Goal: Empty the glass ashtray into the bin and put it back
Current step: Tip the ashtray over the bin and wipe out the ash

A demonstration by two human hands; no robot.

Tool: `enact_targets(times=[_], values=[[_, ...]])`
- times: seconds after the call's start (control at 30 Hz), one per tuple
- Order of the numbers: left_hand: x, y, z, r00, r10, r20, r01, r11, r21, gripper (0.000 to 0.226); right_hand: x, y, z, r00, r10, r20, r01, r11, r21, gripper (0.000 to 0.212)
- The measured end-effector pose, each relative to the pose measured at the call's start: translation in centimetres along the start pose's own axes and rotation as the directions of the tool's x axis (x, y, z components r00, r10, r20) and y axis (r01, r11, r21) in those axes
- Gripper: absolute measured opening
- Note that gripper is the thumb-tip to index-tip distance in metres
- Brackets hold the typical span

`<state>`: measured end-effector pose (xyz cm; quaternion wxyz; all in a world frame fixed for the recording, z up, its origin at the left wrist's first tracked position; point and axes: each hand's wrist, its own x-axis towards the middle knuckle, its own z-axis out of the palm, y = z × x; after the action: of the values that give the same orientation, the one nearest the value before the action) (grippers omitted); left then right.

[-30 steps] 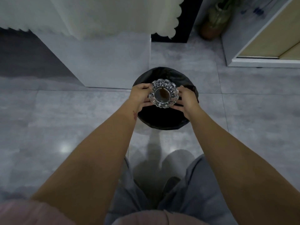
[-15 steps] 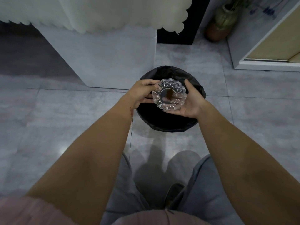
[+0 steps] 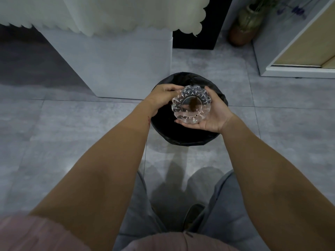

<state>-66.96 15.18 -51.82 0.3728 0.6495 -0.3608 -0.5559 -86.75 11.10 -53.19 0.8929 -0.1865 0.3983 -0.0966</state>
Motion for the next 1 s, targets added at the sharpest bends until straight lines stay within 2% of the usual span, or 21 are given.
enact_targets(times=[0.1, 0.17, 0.23, 0.3, 0.37, 0.5, 0.6, 0.67, 0.73, 0.8, 0.83, 0.87, 0.93, 1.0], values=[[0.2, -0.8, 0.0, 0.988, 0.071, -0.134, -0.057, 0.993, 0.101, 0.033, -0.1, 0.1, 0.0, 0.999, -0.026, -0.041, 0.026, 1.0, -0.007, 0.082], [0.2, -2.1, -0.5, 0.949, 0.185, -0.255, -0.09, 0.936, 0.341, 0.037, -0.3, 0.2, -0.1, 0.997, -0.053, -0.059, 0.054, 0.998, 0.018, 0.078], [0.0, -4.1, -1.2, 0.909, 0.297, -0.293, -0.045, 0.768, 0.639, 0.047, -0.5, 0.2, -0.1, 0.994, -0.075, -0.076, 0.079, 0.995, 0.056, 0.075], [-0.4, -6.0, -1.6, 0.924, 0.285, -0.256, 0.047, 0.578, 0.815, 0.06, -0.5, 0.2, -0.1, 0.992, -0.082, -0.096, 0.089, 0.994, 0.069, 0.074], [-0.9, -7.5, -1.7, 0.952, 0.21, -0.221, 0.095, 0.485, 0.869, 0.068, -0.4, 0.2, -0.1, 0.99, -0.089, -0.113, 0.096, 0.994, 0.053, 0.072], [-1.1, -9.0, -1.6, 0.963, 0.182, -0.198, 0.107, 0.415, 0.904, 0.07, 0.2, -0.2, 0.4, 0.974, -0.129, -0.185, 0.127, 0.992, -0.024, 0.067], [-1.1, -9.4, -1.5, 0.956, 0.215, -0.202, 0.105, 0.392, 0.914, 0.069, 1.0, -0.4, 0.9, 0.955, -0.166, -0.244, 0.136, 0.982, -0.133, 0.068], [-1.2, -9.7, -1.4, 0.951, 0.23, -0.208, 0.1, 0.409, 0.907, 0.068, 1.6, -0.3, 1.4, 0.926, -0.237, -0.296, 0.145, 0.943, -0.301, 0.06], [-1.1, -9.8, -1.3, 0.946, 0.24, -0.217, 0.093, 0.443, 0.892, 0.068, 2.2, -0.1, 2.1, 0.874, -0.34, -0.346, 0.122, 0.844, -0.523, 0.056], [-1.0, -9.8, -1.3, 0.943, 0.244, -0.226, 0.089, 0.469, 0.878, 0.068, 2.9, 0.4, 2.3, 0.795, -0.451, -0.404, 0.007, 0.674, -0.738, 0.079], [-1.0, -9.8, -1.3, 0.942, 0.246, -0.229, 0.088, 0.475, 0.876, 0.067, 3.2, 0.7, 2.3, 0.747, -0.524, -0.41, -0.068, 0.553, -0.831, 0.088], [-0.9, -9.8, -1.2, 0.941, 0.247, -0.231, 0.089, 0.477, 0.874, 0.067, 3.4, 1.1, 2.3, 0.707, -0.602, -0.372, -0.135, 0.402, -0.906, 0.093], [-0.9, -9.9, -1.2, 0.94, 0.248, -0.235, 0.091, 0.482, 0.872, 0.066, 3.6, 2.2, 2.3, 0.647, -0.733, -0.208, -0.204, 0.096, -0.974, 0.099], [-0.9, -9.9, -1.2, 0.938, 0.25, -0.239, 0.089, 0.493, 0.866, 0.065, 3.7, 3.0, 2.2, 0.603, -0.794, -0.07, -0.265, -0.117, -0.957, 0.104]])
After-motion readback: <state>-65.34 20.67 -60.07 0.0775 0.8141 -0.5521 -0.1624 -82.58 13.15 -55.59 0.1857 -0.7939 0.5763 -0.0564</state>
